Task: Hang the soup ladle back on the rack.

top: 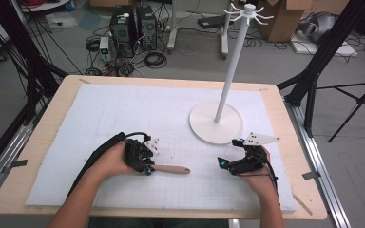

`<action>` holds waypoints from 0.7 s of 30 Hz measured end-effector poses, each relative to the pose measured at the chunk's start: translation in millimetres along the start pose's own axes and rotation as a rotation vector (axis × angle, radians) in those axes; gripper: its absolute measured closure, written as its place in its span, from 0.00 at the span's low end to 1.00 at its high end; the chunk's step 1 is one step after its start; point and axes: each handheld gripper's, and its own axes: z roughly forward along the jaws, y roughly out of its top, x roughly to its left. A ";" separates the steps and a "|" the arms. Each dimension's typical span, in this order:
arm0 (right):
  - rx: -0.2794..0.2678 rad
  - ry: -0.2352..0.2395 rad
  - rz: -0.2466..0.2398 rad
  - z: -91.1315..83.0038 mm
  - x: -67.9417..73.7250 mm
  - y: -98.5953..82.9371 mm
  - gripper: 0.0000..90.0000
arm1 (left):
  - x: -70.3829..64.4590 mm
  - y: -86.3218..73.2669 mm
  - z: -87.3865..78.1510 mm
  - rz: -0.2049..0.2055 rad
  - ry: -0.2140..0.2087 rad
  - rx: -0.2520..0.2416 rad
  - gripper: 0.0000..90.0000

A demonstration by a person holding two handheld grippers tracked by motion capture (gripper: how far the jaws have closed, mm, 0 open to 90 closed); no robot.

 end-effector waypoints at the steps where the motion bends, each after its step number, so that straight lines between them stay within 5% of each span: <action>1: -0.001 0.000 -0.002 -0.1 -0.1 0.0 0.00 | -0.2 -0.3 0.0 -0.004 0.001 -0.001 0.80; 13: -0.005 0.001 0.000 0.1 -0.1 0.1 0.00 | -4.1 0.1 -2.8 -0.007 0.043 -0.013 0.84; 21: 0.001 0.006 0.002 1.2 0.6 0.0 0.00 | -6.3 -11.7 -20.0 -0.023 0.064 -0.141 0.85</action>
